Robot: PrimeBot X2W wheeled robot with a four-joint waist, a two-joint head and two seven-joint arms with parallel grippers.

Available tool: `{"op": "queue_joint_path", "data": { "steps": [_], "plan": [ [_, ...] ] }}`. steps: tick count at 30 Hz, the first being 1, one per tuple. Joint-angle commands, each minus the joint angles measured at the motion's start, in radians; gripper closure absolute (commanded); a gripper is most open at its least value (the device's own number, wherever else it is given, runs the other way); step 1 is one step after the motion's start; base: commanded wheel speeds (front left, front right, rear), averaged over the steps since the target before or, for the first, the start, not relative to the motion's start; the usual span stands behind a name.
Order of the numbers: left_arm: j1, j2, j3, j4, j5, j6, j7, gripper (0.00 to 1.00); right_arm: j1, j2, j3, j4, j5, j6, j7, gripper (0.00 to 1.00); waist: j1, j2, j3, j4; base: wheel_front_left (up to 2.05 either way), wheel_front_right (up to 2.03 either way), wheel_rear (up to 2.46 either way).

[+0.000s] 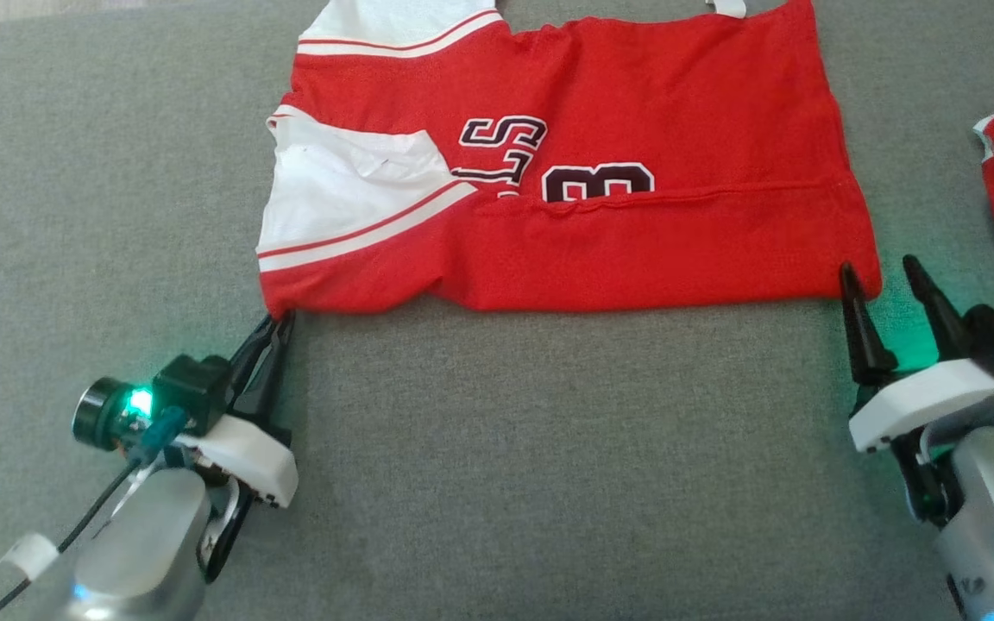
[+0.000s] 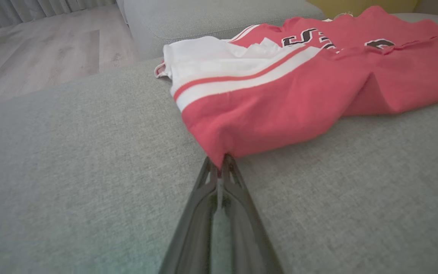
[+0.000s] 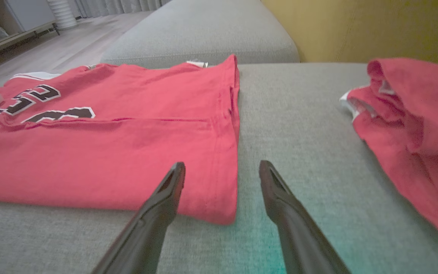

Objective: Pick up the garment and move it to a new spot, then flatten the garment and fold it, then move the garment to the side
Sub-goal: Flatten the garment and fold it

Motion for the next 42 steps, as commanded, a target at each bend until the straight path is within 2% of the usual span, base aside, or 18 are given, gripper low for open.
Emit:
{"op": "queue_joint_path", "data": {
  "steps": [1,7,8,9,10,16,24,26,30,34,38,39,40,41,42],
  "plan": [
    [-0.002,0.044,0.049,-0.036,0.008,-0.001,-0.005,1.00,0.008,-0.001,0.014,-0.006,0.013,0.007,-0.014,0.00,-0.0001,0.0000,-0.002,0.003,0.00,0.00,0.00],
    [0.020,0.065,0.072,-0.081,0.021,-0.003,-0.005,1.00,-0.017,0.007,0.047,0.084,0.039,0.007,-0.014,0.00,-0.0001,0.0000,-0.009,0.021,0.00,0.00,0.00],
    [0.022,0.068,0.074,-0.085,0.024,-0.003,-0.005,1.00,-0.022,0.007,0.059,0.094,0.046,0.007,-0.013,0.26,-0.0001,0.0000,-0.009,0.023,0.00,0.00,0.00],
    [0.023,0.069,0.076,-0.089,0.026,-0.002,-0.005,1.00,-0.026,0.005,0.073,0.103,0.054,0.007,-0.011,0.84,-0.0001,0.0000,-0.010,0.026,0.00,0.00,0.00],
    [0.024,0.070,0.077,-0.092,0.028,-0.003,-0.005,1.00,-0.027,0.001,0.092,0.112,0.060,0.007,-0.004,1.00,-0.0001,0.0000,-0.012,0.028,0.00,0.00,0.00],
    [0.040,0.075,0.078,-0.105,0.036,-0.013,-0.005,1.00,-0.021,-0.054,0.172,0.102,0.122,0.007,0.005,1.00,-0.0001,0.0000,-0.027,0.042,0.00,0.00,0.00],
    [0.143,0.100,0.094,-0.192,-0.006,-0.010,-0.003,1.00,0.058,-0.192,0.205,-0.011,0.233,0.007,0.029,1.00,-0.0001,0.0000,-0.057,0.054,0.00,0.00,0.00],
    [0.203,0.110,0.088,-0.249,-0.018,-0.003,0.007,1.00,0.109,-0.245,0.195,-0.059,0.257,0.007,0.048,1.00,-0.0001,0.0000,-0.066,0.056,0.00,0.00,0.00],
    [0.297,0.120,0.077,-0.325,-0.036,0.020,0.030,1.00,0.194,-0.291,0.160,-0.123,0.280,0.007,0.063,1.00,-0.0001,0.0000,-0.083,0.062,0.00,0.00,0.00],
    [0.391,0.130,0.070,-0.396,-0.053,0.049,0.045,1.00,0.300,-0.318,0.121,-0.180,0.297,0.007,0.080,1.00,-0.0001,0.0000,-0.096,0.070,0.00,0.00,0.00],
    [0.443,0.134,0.064,-0.439,-0.073,0.054,0.056,1.00,0.372,-0.320,0.083,-0.215,0.296,0.007,0.100,1.00,-0.0001,0.0000,-0.105,0.072,0.00,0.00,0.00],
    [0.454,0.136,0.060,-0.449,-0.075,0.054,0.061,1.00,0.392,-0.317,0.072,-0.227,0.295,0.007,0.113,0.96,-0.0001,0.0000,-0.107,0.072,0.00,0.00,0.00],
    [0.461,0.137,0.055,-0.456,-0.078,0.053,0.068,1.00,0.410,-0.314,0.064,-0.239,0.292,0.007,0.124,0.70,-0.0001,0.0000,-0.109,0.072,0.00,0.00,0.00],
    [0.466,0.137,0.051,-0.459,-0.082,0.052,0.078,1.00,0.423,-0.311,0.055,-0.250,0.288,0.007,0.133,0.05,-0.0001,0.0000,-0.112,0.072,0.00,0.00,0.00],
    [0.468,0.137,0.047,-0.462,-0.084,0.051,0.086,1.00,0.434,-0.306,0.042,-0.259,0.284,0.007,0.140,0.00,-0.0001,0.0000,-0.114,0.071,0.00,0.00,0.00]
  ]
}}
